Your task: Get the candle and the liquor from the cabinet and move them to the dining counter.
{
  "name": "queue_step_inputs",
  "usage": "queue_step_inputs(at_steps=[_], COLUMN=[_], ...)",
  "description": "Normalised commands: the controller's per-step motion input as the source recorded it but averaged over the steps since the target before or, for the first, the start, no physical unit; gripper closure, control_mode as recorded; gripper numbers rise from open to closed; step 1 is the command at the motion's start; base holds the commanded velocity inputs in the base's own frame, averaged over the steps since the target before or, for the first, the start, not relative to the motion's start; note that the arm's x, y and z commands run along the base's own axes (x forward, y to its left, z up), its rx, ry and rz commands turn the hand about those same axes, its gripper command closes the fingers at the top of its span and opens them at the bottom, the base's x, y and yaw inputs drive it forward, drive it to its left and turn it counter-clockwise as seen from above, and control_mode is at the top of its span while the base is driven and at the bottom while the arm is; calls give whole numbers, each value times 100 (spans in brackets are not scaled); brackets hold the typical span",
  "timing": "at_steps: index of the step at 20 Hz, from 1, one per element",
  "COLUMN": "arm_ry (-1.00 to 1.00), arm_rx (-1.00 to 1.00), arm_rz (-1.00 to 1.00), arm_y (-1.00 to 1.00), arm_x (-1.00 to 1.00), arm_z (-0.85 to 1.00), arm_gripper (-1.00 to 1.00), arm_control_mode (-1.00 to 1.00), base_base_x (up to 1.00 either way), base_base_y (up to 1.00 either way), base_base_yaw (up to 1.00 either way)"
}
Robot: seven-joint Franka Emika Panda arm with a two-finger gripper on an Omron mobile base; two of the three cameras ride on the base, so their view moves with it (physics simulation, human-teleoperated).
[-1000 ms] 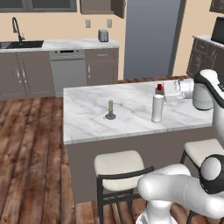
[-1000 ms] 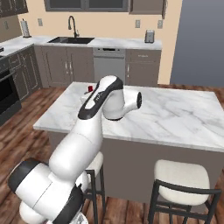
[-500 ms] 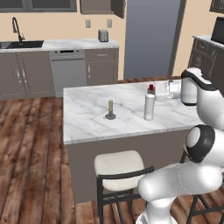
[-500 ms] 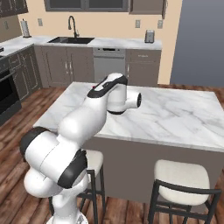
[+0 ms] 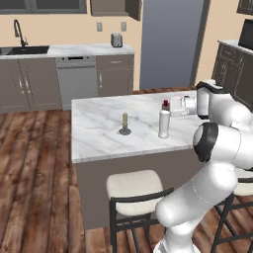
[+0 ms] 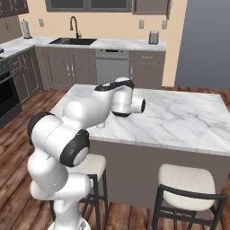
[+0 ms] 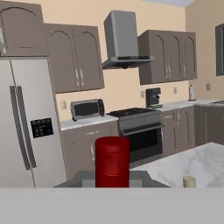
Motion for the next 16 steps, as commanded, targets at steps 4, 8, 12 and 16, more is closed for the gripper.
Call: queue_step_inputs(at_steps=[4,8,12,16], arm_ry=[3,0,0,0], arm_rx=[0,0,0,0], arm_rz=[0,0,0,0], arm_y=[1,0,0,0], arm_x=[14,9,8,13], arm_z=[-50,-35,-25,-10], arm_gripper=[100,100,100,100], arm_control_mode=[-100,-100,-100,-100], base_base_x=[0,0,0,0], base_base_y=[0,0,0,0], base_base_yaw=[0,0,0,0])
